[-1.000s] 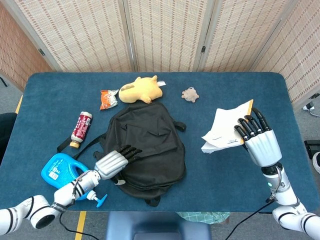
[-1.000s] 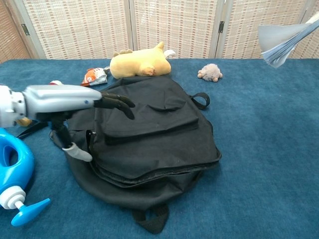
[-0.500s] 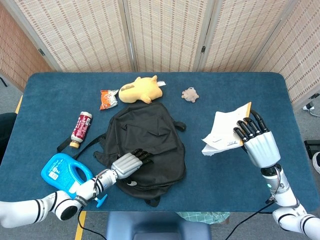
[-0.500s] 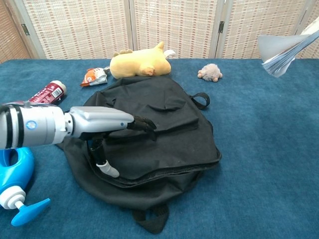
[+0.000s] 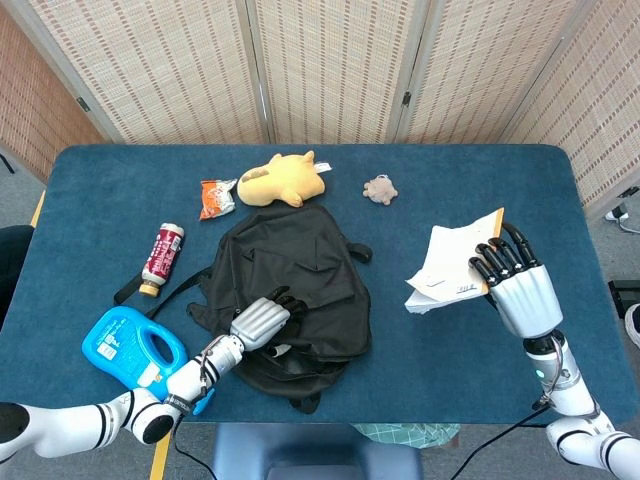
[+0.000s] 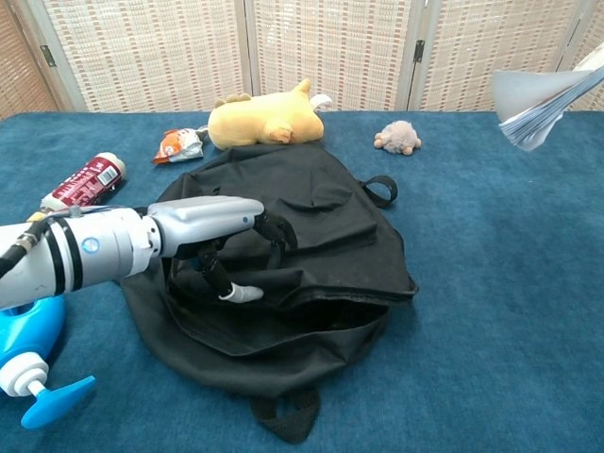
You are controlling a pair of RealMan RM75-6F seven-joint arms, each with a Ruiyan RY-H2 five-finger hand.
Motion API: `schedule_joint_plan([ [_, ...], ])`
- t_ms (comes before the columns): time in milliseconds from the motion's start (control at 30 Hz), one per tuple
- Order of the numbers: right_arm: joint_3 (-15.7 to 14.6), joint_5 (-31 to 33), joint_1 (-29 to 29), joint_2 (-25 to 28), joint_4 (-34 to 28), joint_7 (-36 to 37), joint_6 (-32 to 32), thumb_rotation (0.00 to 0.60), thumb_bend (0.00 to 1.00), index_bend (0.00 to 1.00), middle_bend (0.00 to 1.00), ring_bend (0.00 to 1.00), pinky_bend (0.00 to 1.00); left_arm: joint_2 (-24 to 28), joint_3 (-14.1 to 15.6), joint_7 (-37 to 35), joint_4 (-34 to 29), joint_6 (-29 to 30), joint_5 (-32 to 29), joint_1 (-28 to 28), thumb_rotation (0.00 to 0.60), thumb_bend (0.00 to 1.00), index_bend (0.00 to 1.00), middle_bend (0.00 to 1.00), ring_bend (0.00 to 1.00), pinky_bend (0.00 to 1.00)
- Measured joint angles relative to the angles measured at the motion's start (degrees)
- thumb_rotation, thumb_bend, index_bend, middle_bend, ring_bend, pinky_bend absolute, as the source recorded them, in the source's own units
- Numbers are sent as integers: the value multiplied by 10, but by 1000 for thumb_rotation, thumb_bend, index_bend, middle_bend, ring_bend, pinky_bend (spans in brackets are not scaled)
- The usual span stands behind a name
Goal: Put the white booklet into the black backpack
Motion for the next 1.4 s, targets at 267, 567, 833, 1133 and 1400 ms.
schedule_joint_plan([
  [267,0,-17,-4,7,-21,9,29,600,461,905,488,380,227,-3,-13,-78,13,52,23,15,600,541,659,326,278,0],
  [567,-12,-63,-17,26,-95,23,74,600,461,906,488,379,248,36,-82,-153,1,41,-45,10,600,553,654,326,287,0],
  [833,-43,-121,-21,46,-186,37,75,600,460,906,495,391,276,59,-139,-162,14,-18,-169,-22,600,556,642,326,281,0],
  [1133,-70,-142,6,29,-243,59,-27,600,461,905,495,390,300,75,-171,-134,33,-73,-321,-66,600,558,638,326,277,0],
  [1400,-48,-112,53,-59,-225,95,-102,600,461,906,496,394,327,84,-173,-113,45,-93,-389,-95,600,558,633,326,272,0],
])
